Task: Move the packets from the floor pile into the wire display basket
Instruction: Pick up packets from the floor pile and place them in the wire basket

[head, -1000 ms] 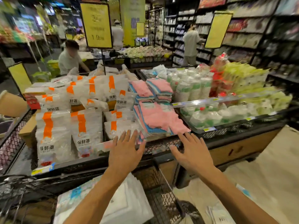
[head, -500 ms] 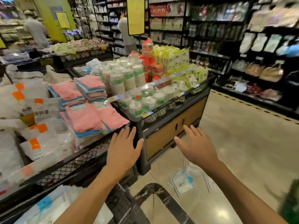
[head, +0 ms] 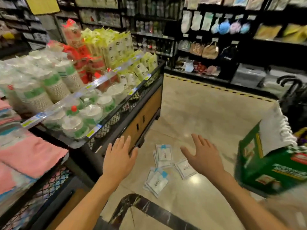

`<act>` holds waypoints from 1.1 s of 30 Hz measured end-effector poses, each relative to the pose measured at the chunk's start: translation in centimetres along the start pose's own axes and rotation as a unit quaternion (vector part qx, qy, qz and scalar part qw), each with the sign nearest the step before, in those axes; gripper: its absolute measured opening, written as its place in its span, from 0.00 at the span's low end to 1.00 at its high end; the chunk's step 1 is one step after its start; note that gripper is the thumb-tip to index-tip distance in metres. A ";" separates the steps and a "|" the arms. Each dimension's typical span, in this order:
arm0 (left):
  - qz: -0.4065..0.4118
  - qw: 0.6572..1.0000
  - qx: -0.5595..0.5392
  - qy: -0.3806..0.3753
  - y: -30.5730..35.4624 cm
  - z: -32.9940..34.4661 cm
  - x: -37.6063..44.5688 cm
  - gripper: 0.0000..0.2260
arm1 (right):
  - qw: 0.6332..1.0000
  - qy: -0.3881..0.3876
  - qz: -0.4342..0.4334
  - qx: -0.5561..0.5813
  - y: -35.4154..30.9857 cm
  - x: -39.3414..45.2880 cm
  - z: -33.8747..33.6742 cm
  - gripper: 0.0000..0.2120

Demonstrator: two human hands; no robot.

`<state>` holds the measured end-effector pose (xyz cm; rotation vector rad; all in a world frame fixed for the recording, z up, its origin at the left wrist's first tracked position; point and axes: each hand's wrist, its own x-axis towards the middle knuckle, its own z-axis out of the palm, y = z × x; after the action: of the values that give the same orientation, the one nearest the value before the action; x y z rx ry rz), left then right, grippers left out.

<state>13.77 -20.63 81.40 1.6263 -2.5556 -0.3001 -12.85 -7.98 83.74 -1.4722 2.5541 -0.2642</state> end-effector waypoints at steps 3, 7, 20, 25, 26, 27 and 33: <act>0.021 1.000 -0.007 -0.007 0.3 2.0 4.1 0.32 | 0.999 -0.005 0.031 -0.007 1.5 2.3 1.0 0.39; 0.028 0.999 -0.017 -0.032 1.5 4.4 8.2 0.29 | 0.998 -0.026 0.060 -0.017 4.1 5.8 2.5 0.40; -0.009 0.994 0.017 -0.112 7.2 14.6 19.6 0.29 | 0.990 -0.117 0.082 -0.001 13.1 21.5 10.7 0.47; -0.026 0.989 0.055 -0.133 7.2 20.3 24.7 0.30 | 0.987 -0.142 0.069 -0.014 15.4 26.3 16.1 0.49; -0.025 0.988 0.062 -0.138 6.8 22.1 25.6 0.30 | 0.987 -0.145 0.071 -0.015 15.9 27.1 17.9 0.49; -0.028 0.987 0.063 -0.145 6.4 24.0 26.2 0.30 | 0.986 -0.149 0.073 -0.018 16.4 27.7 19.9 0.49; -0.031 0.975 0.062 -0.210 1.2 39.9 29.0 0.32 | 0.974 -0.195 0.109 -0.023 19.2 28.8 35.0 0.47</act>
<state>-7.07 -41.83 42.02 1.8601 -2.8789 -0.5530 -34.58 -25.69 43.25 -1.1104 2.3780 0.1086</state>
